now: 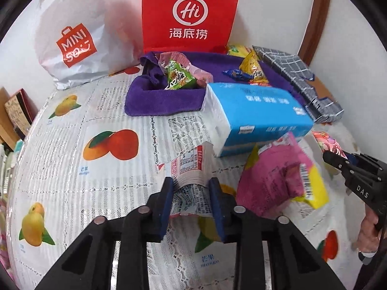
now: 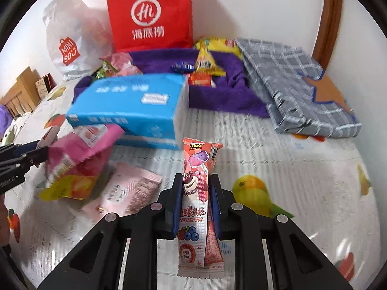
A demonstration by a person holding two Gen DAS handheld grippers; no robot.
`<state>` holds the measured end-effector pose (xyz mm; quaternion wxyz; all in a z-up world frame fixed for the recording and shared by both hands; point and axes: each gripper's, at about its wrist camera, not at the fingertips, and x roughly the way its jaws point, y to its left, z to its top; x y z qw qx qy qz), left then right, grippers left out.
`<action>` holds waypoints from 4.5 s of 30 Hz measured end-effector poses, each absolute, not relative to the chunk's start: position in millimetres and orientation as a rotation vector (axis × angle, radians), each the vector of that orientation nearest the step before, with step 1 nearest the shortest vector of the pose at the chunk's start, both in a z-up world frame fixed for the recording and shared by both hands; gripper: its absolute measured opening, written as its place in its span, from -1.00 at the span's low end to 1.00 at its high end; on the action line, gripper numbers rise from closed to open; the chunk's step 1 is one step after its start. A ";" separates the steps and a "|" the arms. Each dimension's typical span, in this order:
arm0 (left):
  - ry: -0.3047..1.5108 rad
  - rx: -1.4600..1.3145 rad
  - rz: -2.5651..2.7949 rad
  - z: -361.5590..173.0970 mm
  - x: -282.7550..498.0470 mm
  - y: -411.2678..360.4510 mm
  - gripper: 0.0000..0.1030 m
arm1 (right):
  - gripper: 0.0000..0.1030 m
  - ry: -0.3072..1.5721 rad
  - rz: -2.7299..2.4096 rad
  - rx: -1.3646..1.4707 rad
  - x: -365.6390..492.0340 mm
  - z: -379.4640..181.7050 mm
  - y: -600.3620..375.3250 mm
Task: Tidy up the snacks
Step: 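Carry the white packet and lollipop strip over the purple towel with both tools, then open both tools to drop the white packet and lollipop onto the towel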
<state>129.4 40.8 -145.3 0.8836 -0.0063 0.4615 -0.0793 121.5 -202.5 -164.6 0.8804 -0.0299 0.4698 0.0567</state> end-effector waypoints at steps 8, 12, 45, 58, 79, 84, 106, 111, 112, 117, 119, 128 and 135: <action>0.942 -0.110 -0.218 -132.5 126.8 60.1 -0.63 | -0.59 0.940 0.116 -0.043 115.9 -132.3 -195.1; 0.934 -0.136 -0.236 -126.5 124.4 66.2 -0.65 | -0.59 0.922 0.122 -0.059 116.6 -124.0 -190.2; 0.796 -0.118 -0.299 -17.8 217.0 19.9 -0.65 | -0.58 0.834 0.177 -0.061 228.8 -55.2 -174.8; 0.795 -0.134 -0.258 -22.5 307.2 25.7 -0.65 | -0.58 0.821 0.173 -0.045 312.8 -55.5 -166.8; 0.957 -0.105 -0.214 -96.1 356.6 30.7 -0.65 | -0.58 1.013 0.209 -0.125 361.4 -138.9 -172.0; 0.967 -0.095 -0.209 -99.3 357.0 30.4 -0.65 | -0.58 1.046 0.213 -0.162 361.1 -146.9 -167.3; 0.973 -0.092 -0.232 -102.8 357.0 23.7 -0.56 | -0.52 1.094 0.187 -0.165 370.2 -161.6 -171.9; 0.976 -0.091 -0.239 -103.3 357.0 22.6 -0.50 | -0.25 1.055 0.199 -0.140 367.1 -151.2 -173.7; 0.977 -0.091 -0.239 -103.3 357.2 22.3 -0.49 | -0.24 1.049 0.204 -0.137 366.3 -149.3 -173.7; 0.973 -0.087 -0.246 -101.6 356.0 19.9 -0.42 | -0.19 1.023 0.203 -0.144 362.6 -139.5 -171.5; 0.973 -0.093 -0.253 -99.2 355.1 19.8 -0.36 | -0.15 1.009 0.202 -0.140 360.5 -134.4 -170.8; 0.927 -0.117 -0.277 -72.3 341.8 20.7 0.13 | -0.01 0.929 0.175 -0.122 336.6 -98.7 -166.6; 0.888 -0.117 -0.314 -45.1 323.2 16.9 0.13 | 0.04 0.928 0.139 -0.108 298.8 -90.9 -168.2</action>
